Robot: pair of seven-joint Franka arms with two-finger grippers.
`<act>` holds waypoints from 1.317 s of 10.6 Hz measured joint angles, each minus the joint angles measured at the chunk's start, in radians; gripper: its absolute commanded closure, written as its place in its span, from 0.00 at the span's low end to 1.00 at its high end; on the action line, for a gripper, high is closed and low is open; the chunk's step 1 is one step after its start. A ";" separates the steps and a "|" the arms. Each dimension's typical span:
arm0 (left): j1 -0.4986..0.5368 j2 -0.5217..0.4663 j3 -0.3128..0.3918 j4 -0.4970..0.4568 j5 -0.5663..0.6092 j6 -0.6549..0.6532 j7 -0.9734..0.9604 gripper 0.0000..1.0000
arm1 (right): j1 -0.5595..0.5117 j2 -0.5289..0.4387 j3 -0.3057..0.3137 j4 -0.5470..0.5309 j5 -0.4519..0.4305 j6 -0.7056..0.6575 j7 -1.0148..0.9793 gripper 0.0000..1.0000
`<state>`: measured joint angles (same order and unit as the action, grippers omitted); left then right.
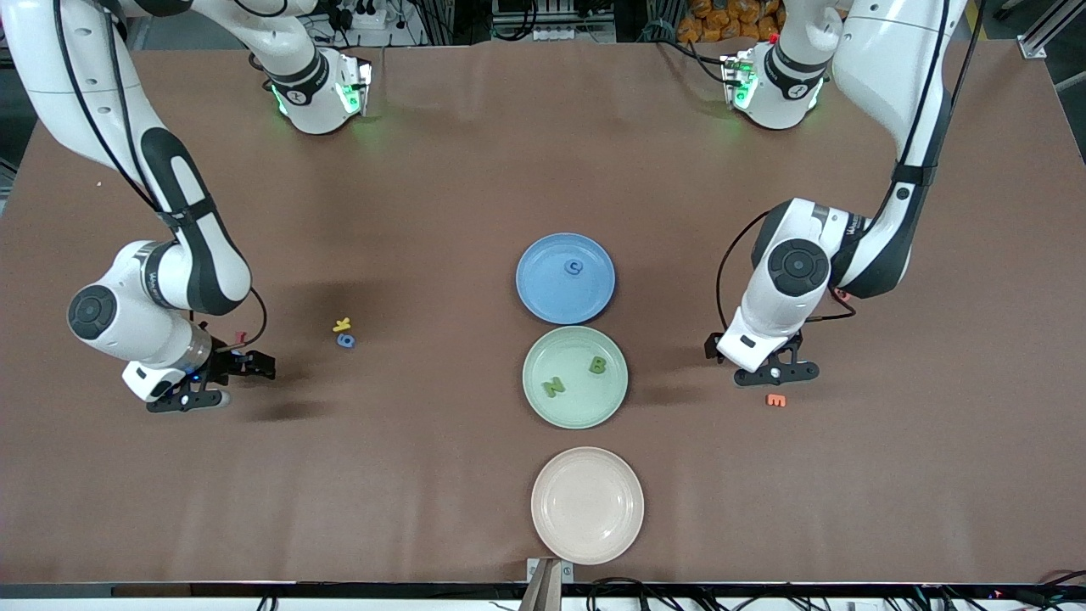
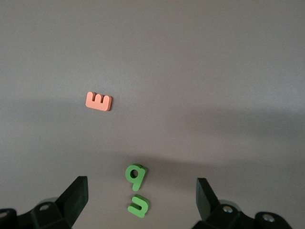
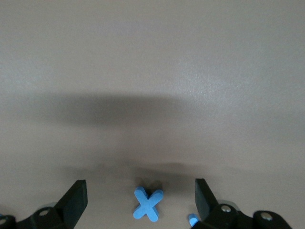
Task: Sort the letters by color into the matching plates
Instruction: 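Grasp the blue x with the right gripper while the left gripper grasps q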
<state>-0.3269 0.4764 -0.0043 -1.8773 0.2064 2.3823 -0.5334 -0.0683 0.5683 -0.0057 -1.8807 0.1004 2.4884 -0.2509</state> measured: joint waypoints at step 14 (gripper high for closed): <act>0.172 0.055 -0.107 -0.163 0.002 0.246 0.077 0.14 | -0.004 -0.019 0.003 -0.159 0.000 0.154 -0.007 0.49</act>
<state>-0.1553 0.5311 -0.1115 -2.0408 0.2081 2.6286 -0.4563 -0.0719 0.5498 -0.0027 -2.0396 0.1000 2.6422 -0.2584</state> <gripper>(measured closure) 0.115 0.427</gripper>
